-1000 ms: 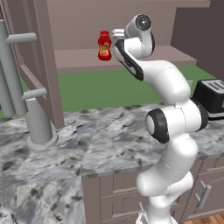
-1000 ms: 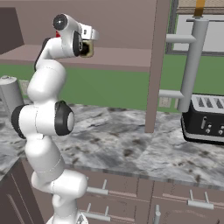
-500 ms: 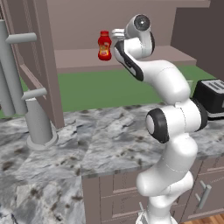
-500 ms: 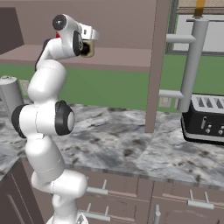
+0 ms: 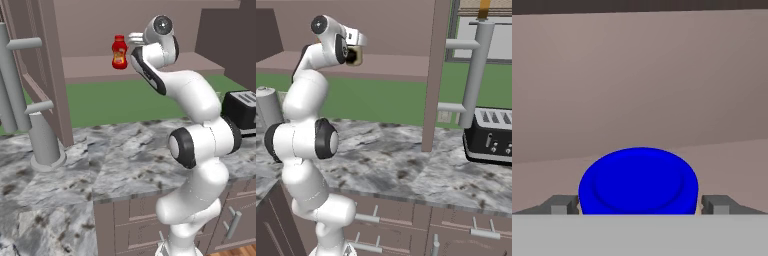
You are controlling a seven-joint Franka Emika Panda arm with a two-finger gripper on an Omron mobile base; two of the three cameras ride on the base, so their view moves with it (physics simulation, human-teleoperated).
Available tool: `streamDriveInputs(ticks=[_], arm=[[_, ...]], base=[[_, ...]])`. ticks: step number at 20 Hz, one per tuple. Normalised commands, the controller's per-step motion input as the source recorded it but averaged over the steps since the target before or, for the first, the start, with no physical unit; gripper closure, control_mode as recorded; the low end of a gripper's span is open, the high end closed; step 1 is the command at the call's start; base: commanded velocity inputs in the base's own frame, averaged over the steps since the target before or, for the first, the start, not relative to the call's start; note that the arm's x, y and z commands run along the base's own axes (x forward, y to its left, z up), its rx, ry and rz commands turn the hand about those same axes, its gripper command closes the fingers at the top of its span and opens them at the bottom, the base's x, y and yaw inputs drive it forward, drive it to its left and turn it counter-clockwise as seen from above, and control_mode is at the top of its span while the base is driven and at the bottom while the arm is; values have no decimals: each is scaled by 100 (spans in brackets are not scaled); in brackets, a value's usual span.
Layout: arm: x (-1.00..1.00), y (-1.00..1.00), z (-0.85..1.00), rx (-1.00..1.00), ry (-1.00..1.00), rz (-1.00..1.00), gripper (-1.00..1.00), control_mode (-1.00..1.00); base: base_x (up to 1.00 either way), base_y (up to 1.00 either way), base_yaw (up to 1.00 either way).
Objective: Move the ketchup and mayonnaise from the cabinet to the dining counter.
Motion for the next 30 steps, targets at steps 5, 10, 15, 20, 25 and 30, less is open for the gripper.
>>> streamDriveInputs(ticks=[5, 10, 15, 20, 25, 30], arm=[[-97, -19, 0, 0, -12, 0, 100, -100], [-100, -25, -1, 0, -22, 8, 100, -100], [-100, -21, 1, -4, -7, 19, 100, -100], [-100, -8, 5, -16, 1, 18, 100, -100], [-100, -1, 1, -13, 1, 5, 100, -100], [-100, 0, 0, -3, 1, -5, 100, -100]], base=[[0, 0, 0], [0, 0, 0], [0, 0, 0], [0, 0, 0], [0, 0, 0], [0, 0, 0]])
